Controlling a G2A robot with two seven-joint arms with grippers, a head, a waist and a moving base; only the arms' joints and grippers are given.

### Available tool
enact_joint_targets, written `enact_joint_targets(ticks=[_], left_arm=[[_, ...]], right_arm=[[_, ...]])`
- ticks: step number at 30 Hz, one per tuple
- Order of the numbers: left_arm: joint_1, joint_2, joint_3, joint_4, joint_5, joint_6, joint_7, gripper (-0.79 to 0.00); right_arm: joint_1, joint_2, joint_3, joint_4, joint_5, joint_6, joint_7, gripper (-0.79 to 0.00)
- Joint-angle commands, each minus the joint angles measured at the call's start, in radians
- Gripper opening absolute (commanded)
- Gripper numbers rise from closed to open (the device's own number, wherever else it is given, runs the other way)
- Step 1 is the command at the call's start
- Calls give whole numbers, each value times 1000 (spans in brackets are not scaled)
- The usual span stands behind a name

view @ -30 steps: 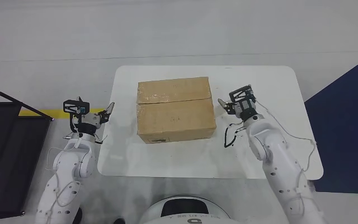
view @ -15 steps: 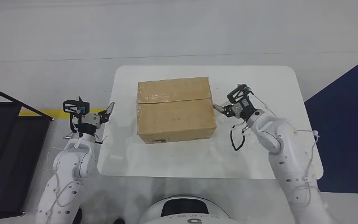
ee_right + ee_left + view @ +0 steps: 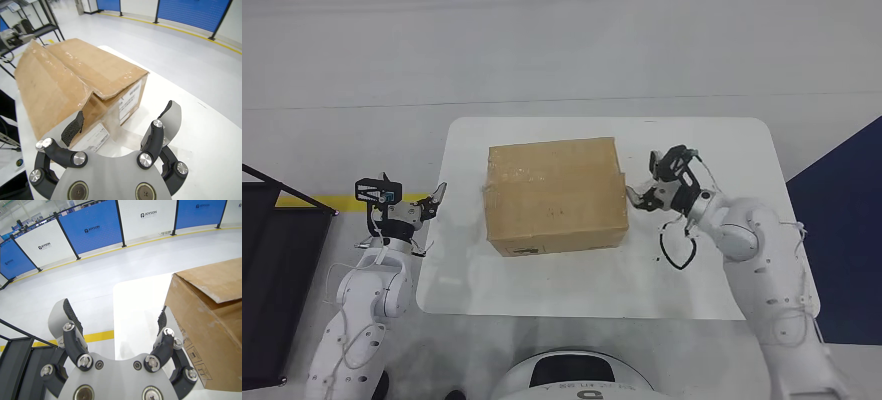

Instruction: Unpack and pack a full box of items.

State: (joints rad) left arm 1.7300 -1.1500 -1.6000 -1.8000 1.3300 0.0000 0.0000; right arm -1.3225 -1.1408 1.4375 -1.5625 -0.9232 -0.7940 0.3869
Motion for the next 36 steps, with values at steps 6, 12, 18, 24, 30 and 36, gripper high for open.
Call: enact_joint_targets(ticks=[6, 12, 18, 24, 30, 36], left_arm=[[0, 0, 0, 0, 0, 0, 0, 0], [0, 0, 0, 0, 0, 0, 0, 0], [0, 0, 0, 0, 0, 0, 0, 0], [0, 0, 0, 0, 0, 0, 0, 0], [0, 0, 0, 0, 0, 0, 0, 0], [0, 0, 0, 0, 0, 0, 0, 0]], right_arm=[[6, 23, 25, 40, 203, -217, 81, 0], [-23, 66, 4, -14, 383, -218, 177, 0], [-47, 82, 74, 0, 252, -139, 96, 0], [-11, 67, 18, 52, 40, 102, -8, 0], [59, 53, -64, 142, -35, 203, -29, 0], [77, 48, -97, 142, -26, 197, -41, 0]])
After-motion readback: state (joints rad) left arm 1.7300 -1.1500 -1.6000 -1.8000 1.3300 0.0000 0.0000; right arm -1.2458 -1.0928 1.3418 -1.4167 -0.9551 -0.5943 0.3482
